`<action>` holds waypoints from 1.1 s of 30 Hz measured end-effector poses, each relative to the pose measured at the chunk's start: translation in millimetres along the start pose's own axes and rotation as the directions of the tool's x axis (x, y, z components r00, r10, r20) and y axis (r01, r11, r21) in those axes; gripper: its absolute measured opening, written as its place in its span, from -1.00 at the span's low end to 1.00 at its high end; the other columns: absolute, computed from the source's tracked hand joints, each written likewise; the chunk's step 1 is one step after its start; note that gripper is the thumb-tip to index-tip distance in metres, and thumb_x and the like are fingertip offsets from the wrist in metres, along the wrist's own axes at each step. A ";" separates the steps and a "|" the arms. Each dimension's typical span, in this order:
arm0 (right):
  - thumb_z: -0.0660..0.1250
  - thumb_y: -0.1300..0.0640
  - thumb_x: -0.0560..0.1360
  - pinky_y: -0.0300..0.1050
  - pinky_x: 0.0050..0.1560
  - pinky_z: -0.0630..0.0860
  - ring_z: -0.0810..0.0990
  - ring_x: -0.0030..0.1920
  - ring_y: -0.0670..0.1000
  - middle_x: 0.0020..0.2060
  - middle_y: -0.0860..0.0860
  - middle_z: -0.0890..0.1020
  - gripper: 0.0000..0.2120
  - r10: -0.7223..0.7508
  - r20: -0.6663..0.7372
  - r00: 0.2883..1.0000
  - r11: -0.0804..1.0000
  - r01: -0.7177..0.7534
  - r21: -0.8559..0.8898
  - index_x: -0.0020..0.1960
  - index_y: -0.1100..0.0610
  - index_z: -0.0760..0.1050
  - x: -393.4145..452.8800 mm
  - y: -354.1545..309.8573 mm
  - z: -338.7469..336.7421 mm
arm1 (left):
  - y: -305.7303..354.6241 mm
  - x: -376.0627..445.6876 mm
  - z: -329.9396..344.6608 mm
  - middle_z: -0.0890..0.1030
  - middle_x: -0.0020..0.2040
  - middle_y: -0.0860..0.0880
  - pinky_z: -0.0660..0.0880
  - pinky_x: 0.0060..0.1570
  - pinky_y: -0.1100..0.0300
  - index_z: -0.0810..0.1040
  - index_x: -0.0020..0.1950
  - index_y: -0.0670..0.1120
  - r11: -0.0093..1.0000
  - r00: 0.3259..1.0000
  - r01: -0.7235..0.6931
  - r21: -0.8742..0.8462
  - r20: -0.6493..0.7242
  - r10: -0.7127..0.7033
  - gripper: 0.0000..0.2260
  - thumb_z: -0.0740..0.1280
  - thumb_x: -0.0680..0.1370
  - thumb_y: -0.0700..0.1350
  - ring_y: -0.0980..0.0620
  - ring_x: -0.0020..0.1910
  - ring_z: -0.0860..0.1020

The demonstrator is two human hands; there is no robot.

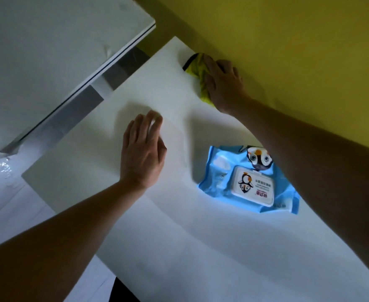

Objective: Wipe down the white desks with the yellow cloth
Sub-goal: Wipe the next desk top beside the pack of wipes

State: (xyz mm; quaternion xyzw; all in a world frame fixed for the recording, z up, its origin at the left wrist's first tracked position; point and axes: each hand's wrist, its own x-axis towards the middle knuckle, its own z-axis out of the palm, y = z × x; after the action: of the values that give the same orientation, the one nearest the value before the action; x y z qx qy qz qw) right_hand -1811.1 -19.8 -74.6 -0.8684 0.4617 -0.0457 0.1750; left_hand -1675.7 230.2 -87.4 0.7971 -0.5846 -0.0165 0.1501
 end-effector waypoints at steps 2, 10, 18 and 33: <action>-0.02 -0.09 0.72 0.16 0.39 0.29 0.30 0.43 0.24 0.49 0.14 0.28 -0.49 -0.002 0.001 1.000 1.000 0.002 -0.002 0.64 -0.03 0.08 -0.2 -2.0 1.3 | 16.1 -8.2 -11.2 0.32 0.63 -0.18 0.23 0.56 -0.16 0.34 0.61 -0.13 0.992 0.997 -0.072 -0.101 0.019 0.074 -0.48 0.17 0.65 -0.04 -0.26 0.56 0.33; -0.03 -0.12 0.72 0.15 0.41 0.24 0.27 0.44 0.24 0.51 0.11 0.26 -0.49 0.022 0.010 1.000 1.000 -0.022 0.005 0.64 -0.06 0.06 0.2 -5.2 -1.3 | 81.1 -31.2 -12.6 -0.03 0.72 -0.15 0.07 0.61 -0.34 0.14 0.69 0.21 0.845 0.771 -0.501 -0.186 0.347 0.534 -0.15 0.45 0.48 0.33 -0.30 0.68 0.01; -0.01 -0.12 0.71 0.16 0.38 0.26 0.30 0.41 0.25 0.48 0.14 0.30 -0.49 0.006 -0.026 1.000 1.000 -0.006 0.022 0.64 -0.04 0.09 0.1 -5.5 0.9 | 6.7 -39.6 -45.5 0.20 0.68 -0.15 0.28 0.53 -0.31 0.44 0.56 0.12 0.886 0.833 -0.457 -0.080 0.310 0.458 -0.28 0.55 0.41 -0.09 -0.29 0.64 0.19; -0.02 -0.29 0.59 0.14 0.31 0.27 0.43 0.32 0.25 0.38 0.17 0.42 -0.33 -0.096 -0.029 0.995 0.992 0.093 -0.088 0.63 -0.03 0.11 0.1 17.5 -8.9 | 24.8 88.2 -47.3 0.49 0.48 -0.19 0.39 0.44 -0.12 0.45 0.50 -0.15 0.959 0.931 -0.250 -0.134 0.240 0.276 -0.53 0.07 0.67 0.01 -0.21 0.46 0.46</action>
State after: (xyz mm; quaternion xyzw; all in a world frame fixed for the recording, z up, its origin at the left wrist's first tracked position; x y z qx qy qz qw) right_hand -1827.0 -31.1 -72.4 -0.8952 0.4243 -0.0485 0.1272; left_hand -1661.3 151.3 -22.6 0.6940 -0.6991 -0.1286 0.1141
